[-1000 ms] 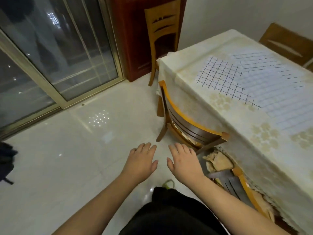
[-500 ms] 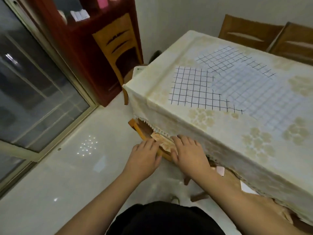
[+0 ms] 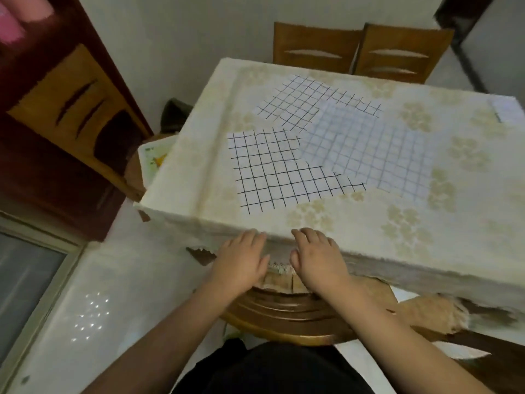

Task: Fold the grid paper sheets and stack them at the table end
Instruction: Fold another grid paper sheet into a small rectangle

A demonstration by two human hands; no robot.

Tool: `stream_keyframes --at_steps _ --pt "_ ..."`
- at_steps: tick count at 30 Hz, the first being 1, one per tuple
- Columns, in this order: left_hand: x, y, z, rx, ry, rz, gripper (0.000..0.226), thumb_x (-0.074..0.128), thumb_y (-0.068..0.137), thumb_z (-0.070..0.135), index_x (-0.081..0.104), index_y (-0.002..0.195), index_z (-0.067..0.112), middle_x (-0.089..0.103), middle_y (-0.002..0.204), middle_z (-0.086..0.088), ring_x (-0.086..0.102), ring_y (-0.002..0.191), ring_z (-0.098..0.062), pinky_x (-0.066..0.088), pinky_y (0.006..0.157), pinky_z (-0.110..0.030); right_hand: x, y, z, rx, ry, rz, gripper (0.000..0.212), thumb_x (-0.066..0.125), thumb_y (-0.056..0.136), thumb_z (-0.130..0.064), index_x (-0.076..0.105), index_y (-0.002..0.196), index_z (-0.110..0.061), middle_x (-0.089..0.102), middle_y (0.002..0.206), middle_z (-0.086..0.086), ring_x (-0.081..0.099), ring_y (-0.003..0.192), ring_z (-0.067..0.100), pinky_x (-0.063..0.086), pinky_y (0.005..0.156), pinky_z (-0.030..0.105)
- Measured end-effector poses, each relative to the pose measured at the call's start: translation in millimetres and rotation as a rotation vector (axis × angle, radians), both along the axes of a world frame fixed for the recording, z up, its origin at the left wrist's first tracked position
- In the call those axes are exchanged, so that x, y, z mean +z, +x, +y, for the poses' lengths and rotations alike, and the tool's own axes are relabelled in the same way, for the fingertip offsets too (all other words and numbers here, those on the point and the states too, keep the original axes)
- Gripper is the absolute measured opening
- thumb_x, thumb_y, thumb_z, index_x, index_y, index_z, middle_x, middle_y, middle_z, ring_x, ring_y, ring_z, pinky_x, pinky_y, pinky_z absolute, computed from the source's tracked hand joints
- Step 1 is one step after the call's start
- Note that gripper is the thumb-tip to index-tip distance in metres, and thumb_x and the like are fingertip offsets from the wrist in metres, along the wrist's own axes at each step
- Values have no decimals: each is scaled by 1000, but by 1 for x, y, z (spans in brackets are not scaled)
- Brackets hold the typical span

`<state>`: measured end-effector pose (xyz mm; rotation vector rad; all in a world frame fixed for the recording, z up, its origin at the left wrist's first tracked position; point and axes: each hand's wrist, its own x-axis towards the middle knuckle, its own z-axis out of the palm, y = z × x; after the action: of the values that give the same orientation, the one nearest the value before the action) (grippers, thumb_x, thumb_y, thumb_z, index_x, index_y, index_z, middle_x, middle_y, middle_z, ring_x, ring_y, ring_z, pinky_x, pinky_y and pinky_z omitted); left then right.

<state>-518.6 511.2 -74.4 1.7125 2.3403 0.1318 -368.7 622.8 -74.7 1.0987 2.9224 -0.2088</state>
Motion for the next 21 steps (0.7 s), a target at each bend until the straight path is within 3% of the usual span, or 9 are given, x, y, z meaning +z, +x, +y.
stream_keyframes --at_steps 6,13,17,21 --pt "-12 -57 38 -191 -53 -27 55 39 99 40 29 149 19 35 152 -5 31 139 -23 30 111 -42 -1 -33 10 -170 -18 7 54 33 83 -36 61 121 -11 66 111 8 63 97 29 52 76 42" --pt "-63 -82 111 -202 -209 -47 59 39 97 42 25 150 22 26 157 -9 24 143 -26 26 114 -43 -23 -53 32 -210 -67 -32 54 33 85 -37 59 125 -11 66 113 8 64 99 28 53 77 41" --pt "-89 -77 141 -120 -310 -113 62 41 96 39 16 152 29 12 160 -13 13 146 -33 19 116 -47 -42 -66 52 -196 -114 -44 56 32 87 -37 55 131 -11 63 123 8 61 108 27 51 84 42" --pt "-113 -76 151 -77 -368 -106 63 35 99 46 0 151 43 -14 160 -14 -10 147 -34 3 119 -50 -64 -74 79 -223 -148 -43 56 34 86 -35 56 131 -10 62 127 12 60 113 29 50 90 44"
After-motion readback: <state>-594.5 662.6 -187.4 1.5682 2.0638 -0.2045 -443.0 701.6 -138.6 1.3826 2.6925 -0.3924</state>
